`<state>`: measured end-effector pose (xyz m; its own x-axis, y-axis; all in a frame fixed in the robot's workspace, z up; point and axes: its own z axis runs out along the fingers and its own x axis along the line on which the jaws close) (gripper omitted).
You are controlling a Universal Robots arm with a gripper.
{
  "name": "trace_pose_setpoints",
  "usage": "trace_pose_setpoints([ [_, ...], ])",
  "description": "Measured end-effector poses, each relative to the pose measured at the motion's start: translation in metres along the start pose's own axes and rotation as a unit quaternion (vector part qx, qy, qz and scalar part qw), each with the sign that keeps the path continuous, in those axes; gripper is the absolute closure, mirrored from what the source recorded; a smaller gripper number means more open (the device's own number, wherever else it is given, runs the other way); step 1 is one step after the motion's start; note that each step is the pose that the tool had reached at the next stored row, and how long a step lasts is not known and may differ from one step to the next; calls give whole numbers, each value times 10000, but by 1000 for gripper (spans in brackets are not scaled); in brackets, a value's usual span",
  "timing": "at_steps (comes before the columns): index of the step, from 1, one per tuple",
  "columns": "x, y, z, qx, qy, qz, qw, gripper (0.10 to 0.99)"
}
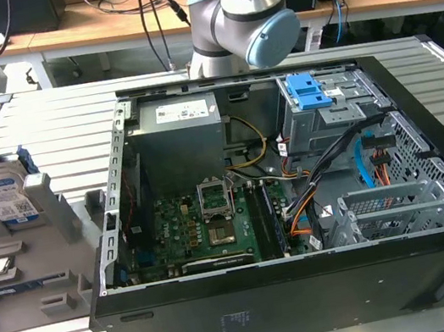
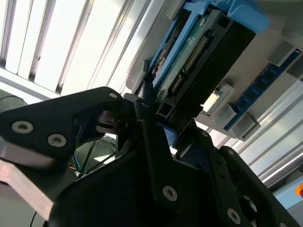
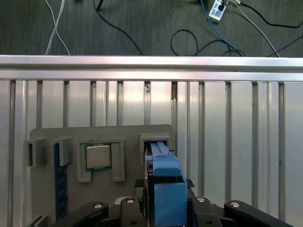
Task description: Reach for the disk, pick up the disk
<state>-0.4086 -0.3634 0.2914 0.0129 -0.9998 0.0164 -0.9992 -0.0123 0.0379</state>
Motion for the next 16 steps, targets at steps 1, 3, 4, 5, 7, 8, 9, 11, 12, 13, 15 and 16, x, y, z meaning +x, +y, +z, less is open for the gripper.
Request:
trace_pose_setpoints([
  [1, 0, 0, 1, 0, 0, 0, 10000, 722],
  [3, 0, 0, 2, 0, 0, 0, 10000, 722],
  [4, 0, 0, 2, 0, 0, 0, 10000, 722],
  [5, 0, 0, 3, 0, 0, 0, 10000, 722],
  [7, -1, 0, 5, 0, 0, 0, 10000, 722],
  [8, -1, 0, 7, 0, 0, 0, 10000, 722],
  [9, -1, 0, 8, 0, 0, 0, 10000, 722],
  [11, -2, 0, 10, 0, 0, 0, 10000, 722],
  [12, -2, -1, 10, 0, 0, 0, 10000, 722],
  [13, -2, 0, 10, 0, 0, 0, 10000, 722],
  [15, -2, 0, 12, 0, 0, -1, 10000, 722],
  [16, -2, 0, 13, 0, 0, 0, 10000, 722],
])
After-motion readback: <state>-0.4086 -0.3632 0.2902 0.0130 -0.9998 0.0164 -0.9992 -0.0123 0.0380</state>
